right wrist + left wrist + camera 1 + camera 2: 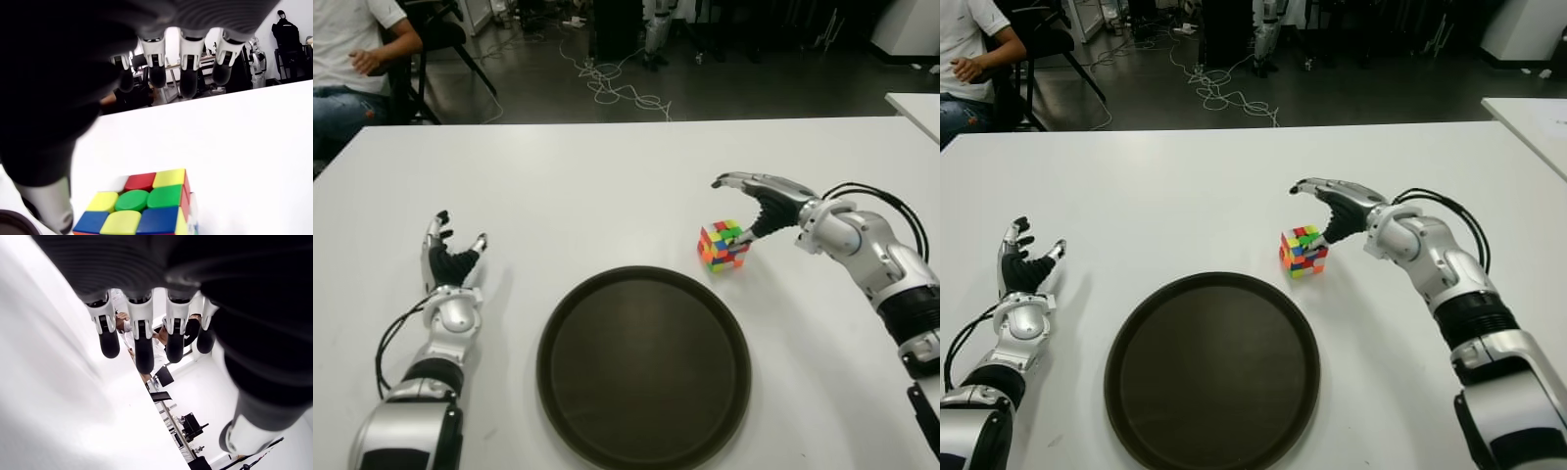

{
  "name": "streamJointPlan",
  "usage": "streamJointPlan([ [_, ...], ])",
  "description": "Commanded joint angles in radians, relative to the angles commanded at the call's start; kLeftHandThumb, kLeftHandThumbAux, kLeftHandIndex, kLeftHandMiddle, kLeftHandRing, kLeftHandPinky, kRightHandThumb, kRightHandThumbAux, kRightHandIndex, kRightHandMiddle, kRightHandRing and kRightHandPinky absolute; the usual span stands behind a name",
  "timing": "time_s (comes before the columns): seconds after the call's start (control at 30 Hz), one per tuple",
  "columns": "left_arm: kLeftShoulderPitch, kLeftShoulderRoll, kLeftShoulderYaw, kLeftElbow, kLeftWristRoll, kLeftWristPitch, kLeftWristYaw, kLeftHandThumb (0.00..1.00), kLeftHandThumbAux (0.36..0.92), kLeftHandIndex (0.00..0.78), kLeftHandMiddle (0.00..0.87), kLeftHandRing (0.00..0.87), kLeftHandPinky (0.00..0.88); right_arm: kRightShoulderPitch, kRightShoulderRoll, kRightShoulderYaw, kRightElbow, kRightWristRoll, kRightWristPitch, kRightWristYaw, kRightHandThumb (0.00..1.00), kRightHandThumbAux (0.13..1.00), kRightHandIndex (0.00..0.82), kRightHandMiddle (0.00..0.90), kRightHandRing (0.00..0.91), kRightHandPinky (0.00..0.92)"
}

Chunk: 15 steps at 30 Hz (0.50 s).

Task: Pick up the Rubik's Cube and put it in the plate

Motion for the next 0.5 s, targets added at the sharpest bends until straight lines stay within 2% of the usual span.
streamJointPlan([
  [0.17, 0.001, 0.001, -0.001, -0.001, 0.002, -0.003, 0.001, 0.001, 0.720, 0.104, 0.137, 0.140, 0.152, 0.005, -0.003, 0.001, -0.017, 0.004, 0.010, 0.011, 0.000, 0.742, 0.064, 0.105, 0.108, 0.065],
  [0.33, 0.001, 0.001, -0.003, -0.001, 0.004, 0.000, 0.004, 0.000, 0.715, 0.105, 0.146, 0.156, 0.181, 0.006, -0.016, 0.012, -0.050, 0.007, 0.026, 0.068, 0.000, 0.719, 0.056, 0.106, 0.108, 0.060],
  [0.5, -0.001, 0.000, -0.002, -0.001, 0.005, -0.002, 0.007, 0.005, 0.735, 0.116, 0.159, 0.171, 0.200, 0.008, -0.027, 0.013, -0.069, 0.015, 0.021, 0.104, 0.000, 0.730, 0.057, 0.105, 0.107, 0.066],
])
